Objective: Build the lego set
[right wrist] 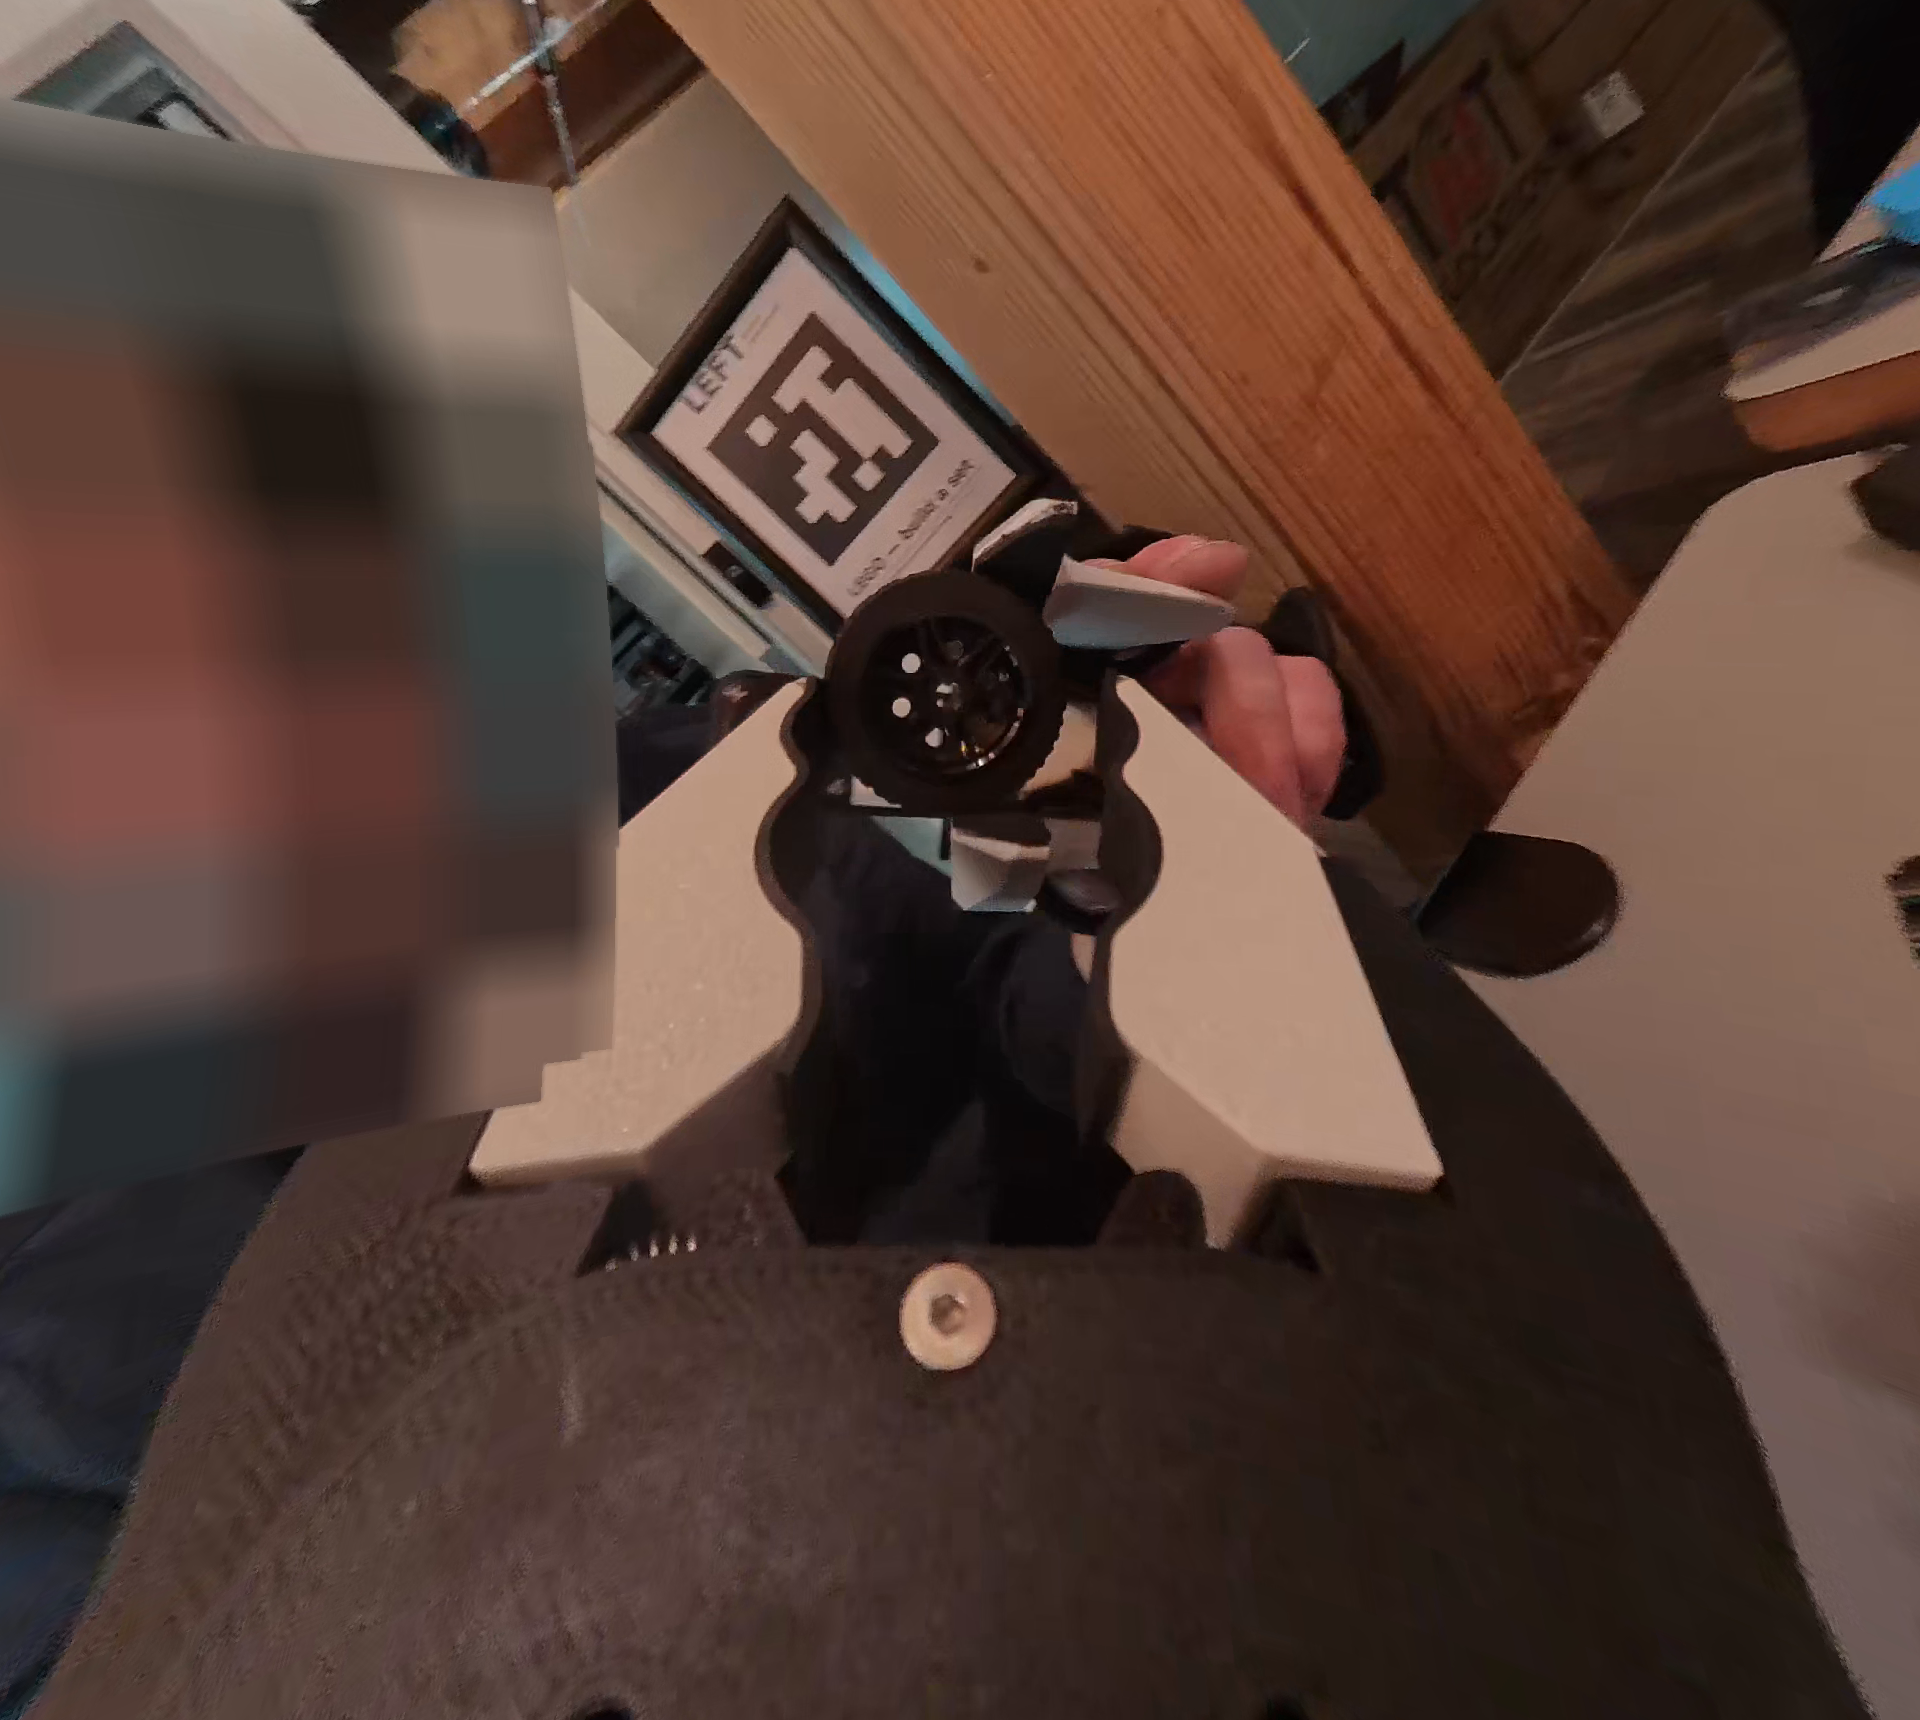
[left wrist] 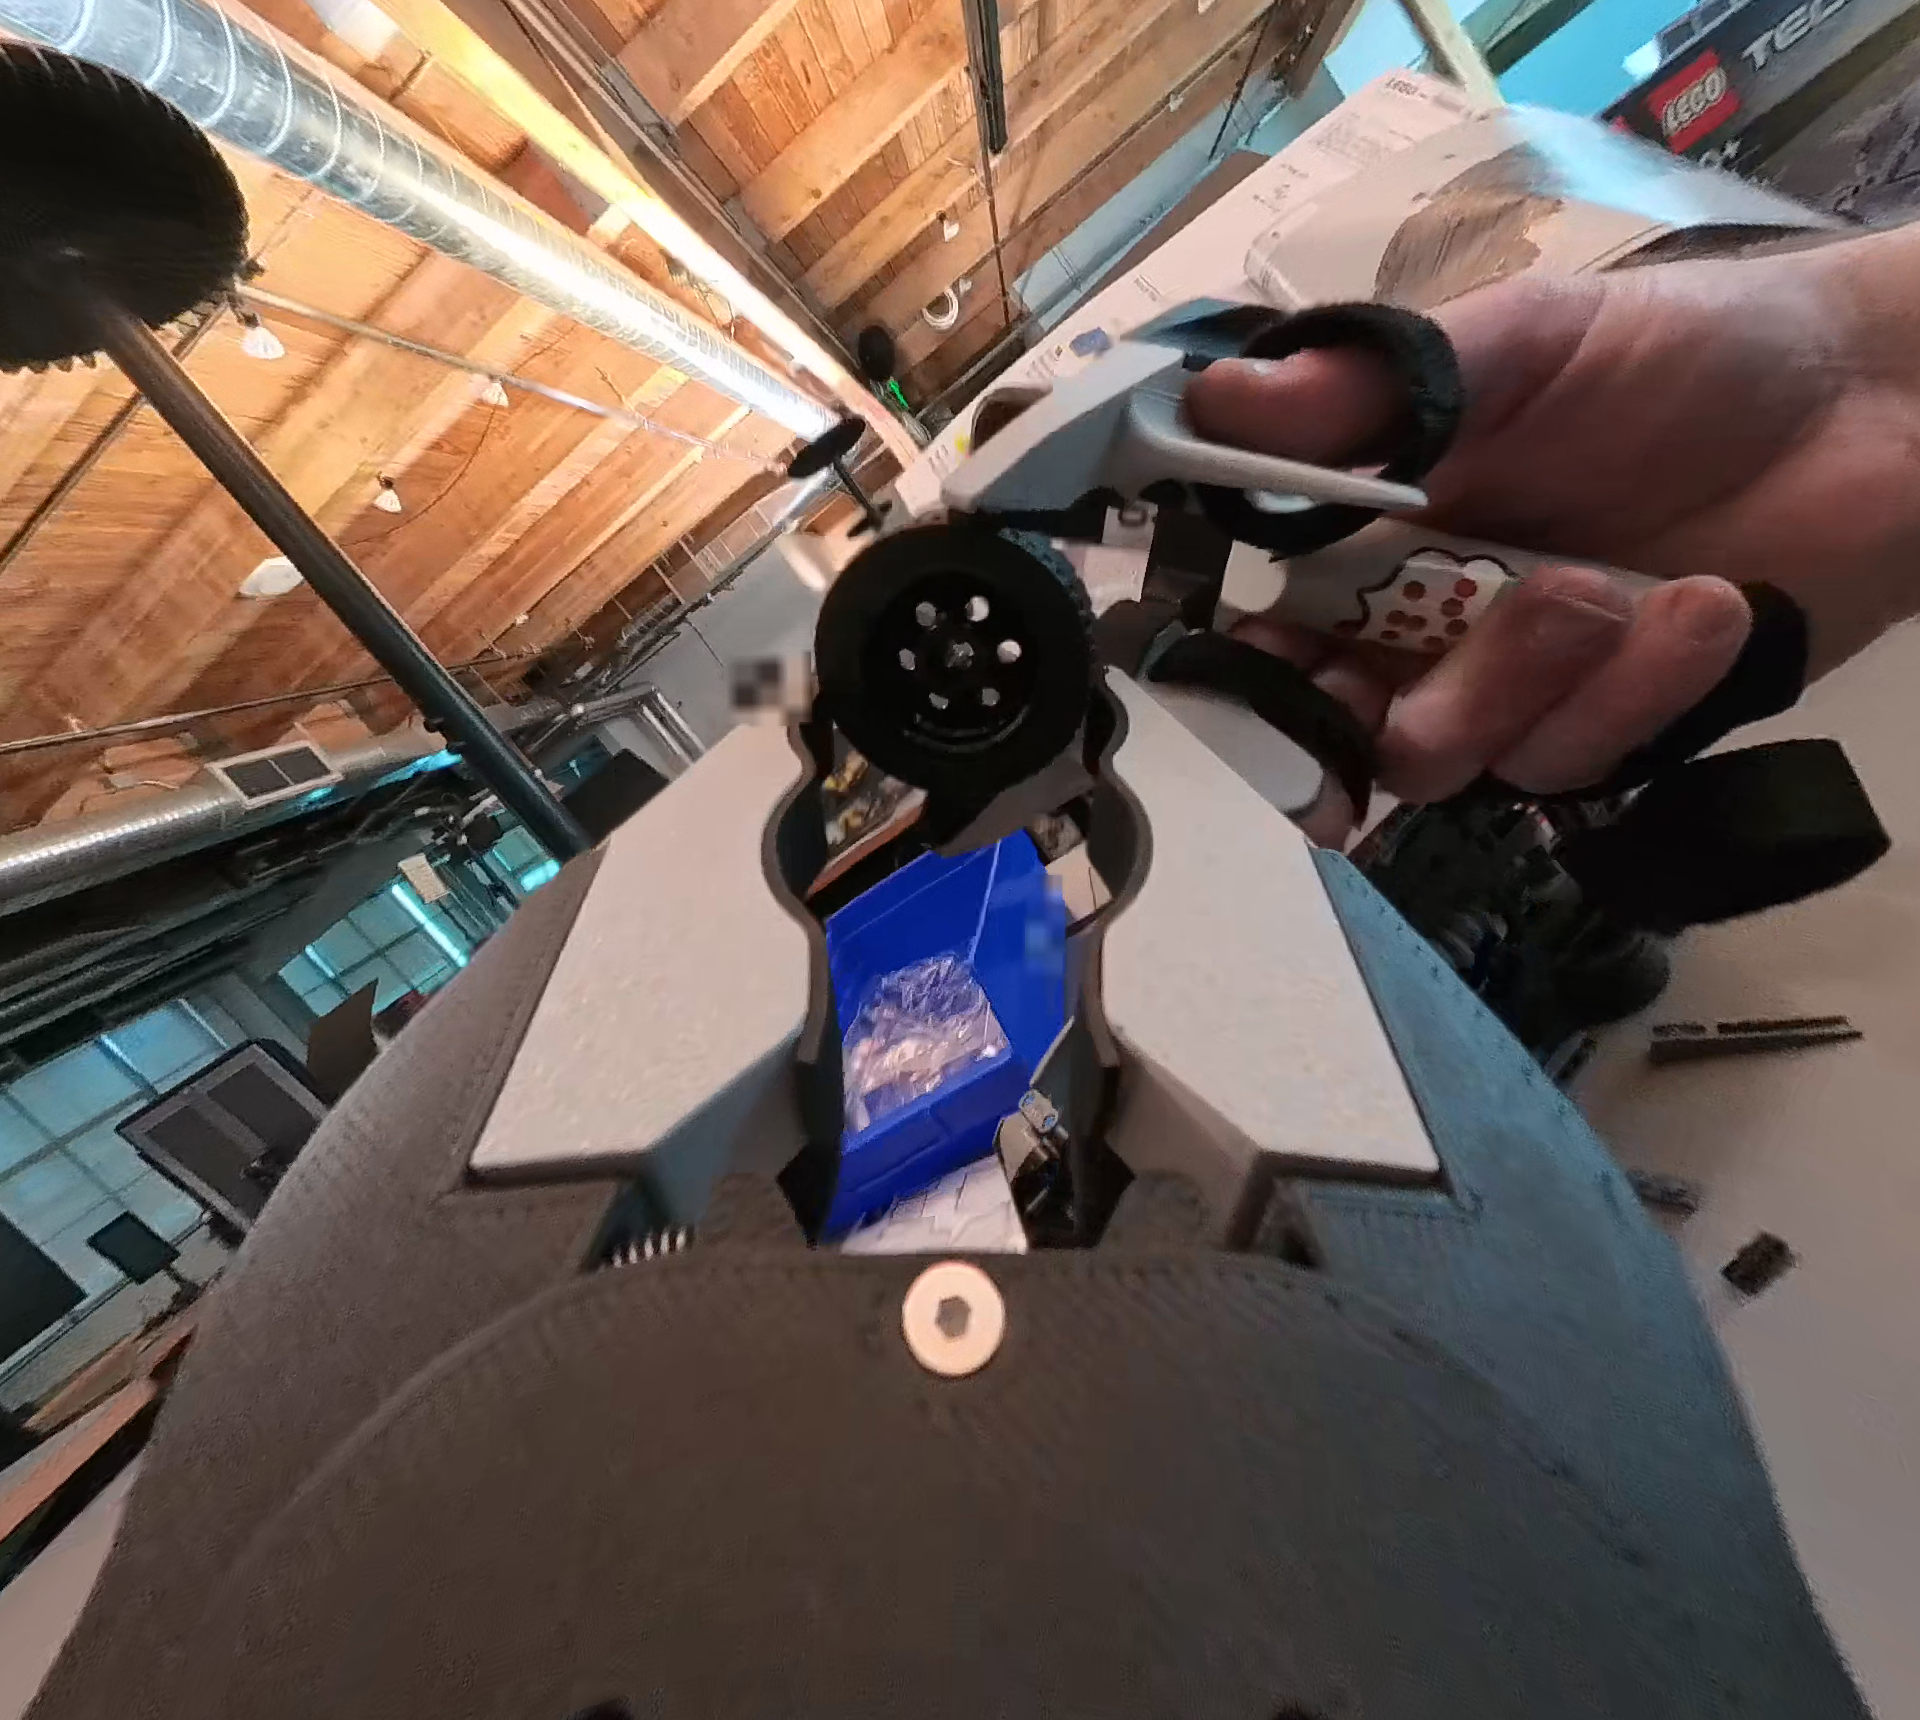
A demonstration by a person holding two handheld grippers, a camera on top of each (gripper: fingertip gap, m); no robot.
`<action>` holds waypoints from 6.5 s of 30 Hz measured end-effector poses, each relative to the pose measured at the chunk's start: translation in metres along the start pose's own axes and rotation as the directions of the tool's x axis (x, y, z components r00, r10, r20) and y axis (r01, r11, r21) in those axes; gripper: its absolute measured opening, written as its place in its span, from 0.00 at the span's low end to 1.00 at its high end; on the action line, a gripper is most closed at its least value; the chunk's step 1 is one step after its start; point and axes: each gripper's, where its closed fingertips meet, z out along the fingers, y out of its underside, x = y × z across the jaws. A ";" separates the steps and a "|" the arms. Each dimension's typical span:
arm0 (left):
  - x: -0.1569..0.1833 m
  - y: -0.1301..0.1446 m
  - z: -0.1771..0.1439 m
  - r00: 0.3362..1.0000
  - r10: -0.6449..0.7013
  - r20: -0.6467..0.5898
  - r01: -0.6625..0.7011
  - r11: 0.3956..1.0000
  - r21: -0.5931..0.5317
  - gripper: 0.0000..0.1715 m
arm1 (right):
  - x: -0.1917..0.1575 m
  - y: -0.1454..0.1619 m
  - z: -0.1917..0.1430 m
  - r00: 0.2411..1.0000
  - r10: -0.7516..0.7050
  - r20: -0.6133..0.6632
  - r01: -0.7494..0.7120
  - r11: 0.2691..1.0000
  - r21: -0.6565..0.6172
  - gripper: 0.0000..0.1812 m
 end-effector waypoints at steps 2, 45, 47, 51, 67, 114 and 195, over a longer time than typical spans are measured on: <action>-0.001 0.008 0.001 1.000 0.011 -0.007 -0.011 0.998 -0.060 0.26 | 0.011 -0.005 -0.008 0.987 -0.076 -0.144 0.077 0.997 -0.001 0.32; 0.019 0.030 0.005 0.988 -0.077 -0.135 0.054 0.985 -0.166 0.26 | 0.029 -0.002 -0.037 0.922 -0.144 -0.360 0.121 0.989 -0.087 0.09; 0.020 0.030 0.006 0.987 -0.073 -0.140 0.050 0.986 -0.162 0.26 | 0.029 -0.001 -0.037 0.917 -0.150 -0.369 0.122 0.988 -0.099 0.08; 0.020 0.029 0.007 0.988 -0.070 -0.141 0.048 0.987 -0.153 0.26 | 0.029 -0.001 -0.038 0.917 -0.150 -0.370 0.121 0.988 -0.100 0.07; 0.023 0.033 0.006 0.978 -0.134 -0.162 0.116 0.986 -0.118 0.26 | 0.037 -0.006 -0.044 0.887 -0.161 -0.432 0.136 0.987 -0.087 0.12; 0.051 0.142 0.027 0.925 -0.300 -0.235 0.153 0.857 -0.492 0.26 | 0.029 -0.044 -0.150 0.631 -0.287 -0.721 0.346 0.936 -0.069 0.11; 0.038 0.126 0.014 0.956 -0.245 -0.160 0.154 0.887 -0.434 0.25 | 0.146 0.005 -0.085 0.153 -0.693 -0.704 0.179 0.720 -0.670 0.00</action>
